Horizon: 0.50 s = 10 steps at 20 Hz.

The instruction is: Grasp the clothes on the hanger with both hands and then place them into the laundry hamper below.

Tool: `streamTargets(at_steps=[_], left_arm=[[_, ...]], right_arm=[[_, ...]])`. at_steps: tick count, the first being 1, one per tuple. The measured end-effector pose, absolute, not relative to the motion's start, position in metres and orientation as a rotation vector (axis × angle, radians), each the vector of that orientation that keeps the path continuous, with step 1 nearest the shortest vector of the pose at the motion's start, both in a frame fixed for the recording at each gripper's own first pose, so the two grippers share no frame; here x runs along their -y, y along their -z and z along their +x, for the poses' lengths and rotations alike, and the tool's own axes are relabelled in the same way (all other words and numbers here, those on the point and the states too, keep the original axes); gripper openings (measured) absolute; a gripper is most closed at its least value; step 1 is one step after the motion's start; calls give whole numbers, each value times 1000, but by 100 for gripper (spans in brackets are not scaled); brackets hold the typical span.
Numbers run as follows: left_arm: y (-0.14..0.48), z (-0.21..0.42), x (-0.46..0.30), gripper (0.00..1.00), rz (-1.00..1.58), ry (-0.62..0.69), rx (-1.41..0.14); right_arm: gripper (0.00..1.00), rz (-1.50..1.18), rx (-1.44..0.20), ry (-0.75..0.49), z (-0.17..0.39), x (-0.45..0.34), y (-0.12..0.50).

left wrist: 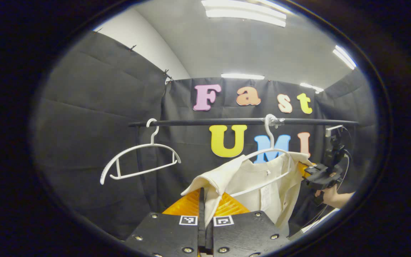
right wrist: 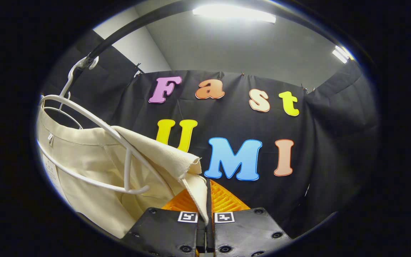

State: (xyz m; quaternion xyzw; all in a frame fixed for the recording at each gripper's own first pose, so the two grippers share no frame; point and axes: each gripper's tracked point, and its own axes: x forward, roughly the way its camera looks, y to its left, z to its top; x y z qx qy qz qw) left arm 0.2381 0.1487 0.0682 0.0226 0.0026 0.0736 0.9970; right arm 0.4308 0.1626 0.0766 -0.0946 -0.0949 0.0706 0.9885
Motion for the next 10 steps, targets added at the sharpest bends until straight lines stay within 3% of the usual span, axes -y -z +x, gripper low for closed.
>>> streamTargets(at_steps=[10], left_arm=[[-66, 257, -192, 2, 72, -181, -17]], right_arm=[[2, -404, 317, -81, 440, -157, -94]])
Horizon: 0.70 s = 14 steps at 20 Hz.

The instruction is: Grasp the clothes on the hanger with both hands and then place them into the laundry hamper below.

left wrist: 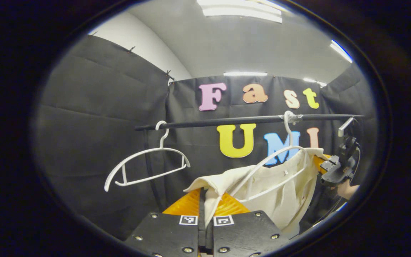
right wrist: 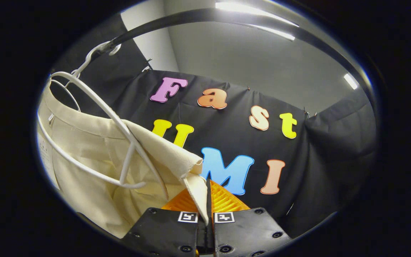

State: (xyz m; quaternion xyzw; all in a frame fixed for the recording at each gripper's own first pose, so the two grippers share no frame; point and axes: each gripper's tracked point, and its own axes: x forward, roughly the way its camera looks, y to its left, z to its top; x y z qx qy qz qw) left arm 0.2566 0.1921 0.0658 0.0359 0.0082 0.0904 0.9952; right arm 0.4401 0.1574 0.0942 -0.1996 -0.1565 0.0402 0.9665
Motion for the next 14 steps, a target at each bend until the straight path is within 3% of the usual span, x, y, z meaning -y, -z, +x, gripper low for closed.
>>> streamTargets(at_steps=[7, 14], left_arm=[[-62, 268, -205, 1, 134, -118, -30], [-14, 268, -232, 1, 34, -152, -126]], right_arm=[[5, -459, 295, -74, 466, -152, -74], [4, -504, 251, -130, 479, -172, -37]])
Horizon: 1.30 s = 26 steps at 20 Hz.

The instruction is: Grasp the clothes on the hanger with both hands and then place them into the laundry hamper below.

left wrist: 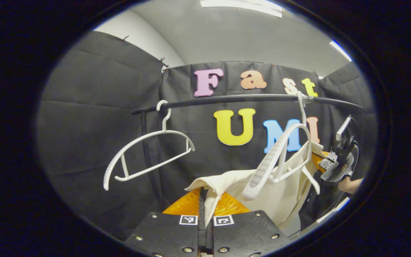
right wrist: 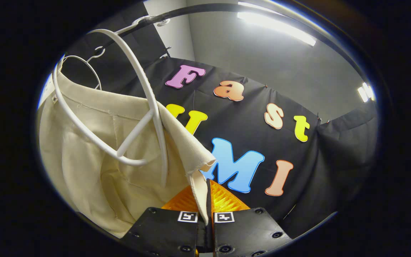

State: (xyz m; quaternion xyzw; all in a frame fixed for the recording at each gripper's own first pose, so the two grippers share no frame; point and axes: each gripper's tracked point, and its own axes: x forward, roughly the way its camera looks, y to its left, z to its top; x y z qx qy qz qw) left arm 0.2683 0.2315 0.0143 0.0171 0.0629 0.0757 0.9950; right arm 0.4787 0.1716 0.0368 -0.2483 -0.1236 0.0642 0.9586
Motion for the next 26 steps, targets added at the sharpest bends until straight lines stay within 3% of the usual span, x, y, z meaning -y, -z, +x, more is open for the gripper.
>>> streamTargets(at_steps=[12, 26], left_arm=[[41, 251, -196, 2, -38, -171, -205], [20, 169, -157, 1, -44, -310, -152]], right_arm=[[3, -470, 93, -152, 472, -142, 28], [3, -333, 78, -301, 383, -101, 28]])
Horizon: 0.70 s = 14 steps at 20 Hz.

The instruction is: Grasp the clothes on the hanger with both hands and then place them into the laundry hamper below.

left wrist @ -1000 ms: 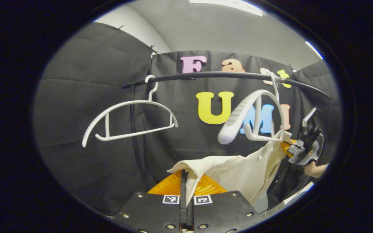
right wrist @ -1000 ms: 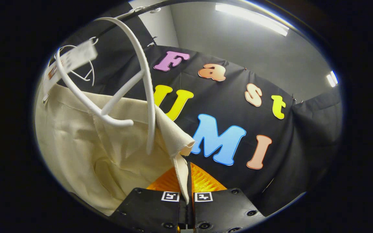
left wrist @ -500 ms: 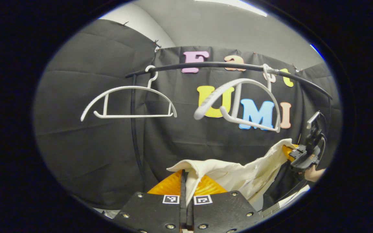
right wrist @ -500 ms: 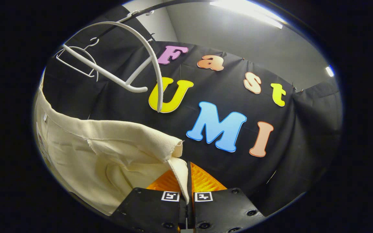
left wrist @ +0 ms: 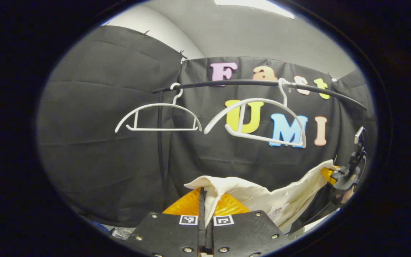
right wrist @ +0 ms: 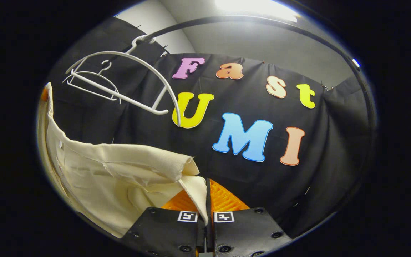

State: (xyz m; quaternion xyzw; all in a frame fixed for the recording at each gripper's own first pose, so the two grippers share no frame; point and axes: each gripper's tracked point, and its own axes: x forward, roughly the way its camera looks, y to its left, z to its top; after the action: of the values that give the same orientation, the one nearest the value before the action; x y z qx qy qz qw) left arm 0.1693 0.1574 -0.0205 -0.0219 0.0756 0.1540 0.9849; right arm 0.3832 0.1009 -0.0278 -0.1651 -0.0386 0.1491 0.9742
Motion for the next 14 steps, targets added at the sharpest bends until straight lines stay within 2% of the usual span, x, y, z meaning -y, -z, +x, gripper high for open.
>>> streamTargets(at_steps=[5, 14], left_arm=[[5, 157, -148, 2, -50, -293, -131], [31, 144, -136, 2, -16, -117, -195]], right_arm=[[3, -247, 41, -320, 342, -95, 16], [5, -146, -54, -224, 261, -90, 18]])
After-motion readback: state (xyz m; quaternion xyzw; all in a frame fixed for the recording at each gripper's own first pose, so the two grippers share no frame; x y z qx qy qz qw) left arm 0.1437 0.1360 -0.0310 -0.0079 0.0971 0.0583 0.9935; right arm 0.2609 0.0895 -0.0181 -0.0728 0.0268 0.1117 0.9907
